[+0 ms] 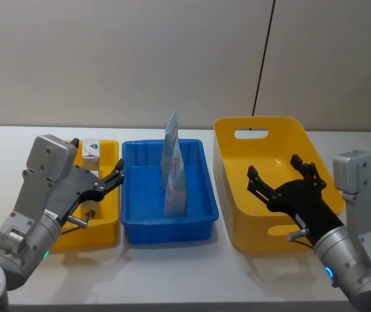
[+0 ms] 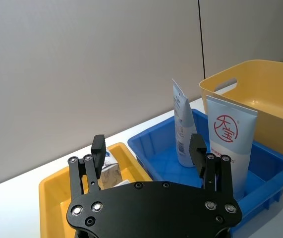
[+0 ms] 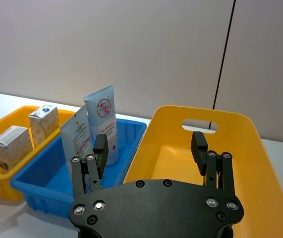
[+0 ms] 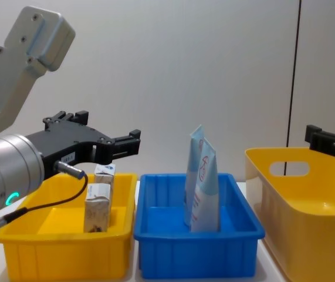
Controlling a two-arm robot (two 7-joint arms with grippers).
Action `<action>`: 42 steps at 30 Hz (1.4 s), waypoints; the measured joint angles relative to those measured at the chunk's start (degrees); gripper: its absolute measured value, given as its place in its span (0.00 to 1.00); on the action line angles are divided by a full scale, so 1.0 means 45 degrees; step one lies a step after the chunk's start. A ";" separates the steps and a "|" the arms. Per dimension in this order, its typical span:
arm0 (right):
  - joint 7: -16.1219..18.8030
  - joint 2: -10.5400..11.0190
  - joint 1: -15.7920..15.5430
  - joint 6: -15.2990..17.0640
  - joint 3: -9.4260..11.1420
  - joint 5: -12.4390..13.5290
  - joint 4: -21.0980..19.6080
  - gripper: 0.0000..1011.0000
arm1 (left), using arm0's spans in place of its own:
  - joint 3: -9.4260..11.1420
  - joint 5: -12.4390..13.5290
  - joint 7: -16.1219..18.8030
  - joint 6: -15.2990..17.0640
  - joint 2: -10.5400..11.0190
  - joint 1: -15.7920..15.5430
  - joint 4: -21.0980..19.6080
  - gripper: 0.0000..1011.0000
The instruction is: Bimanual collaborative sorting of washing and personal care products
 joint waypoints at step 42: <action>0.0000 0.0000 0.0001 0.0000 0.0001 0.0001 0.0000 0.99 | 0.0006 -0.0002 -0.0002 0.0011 0.0001 0.0000 -0.0006 0.99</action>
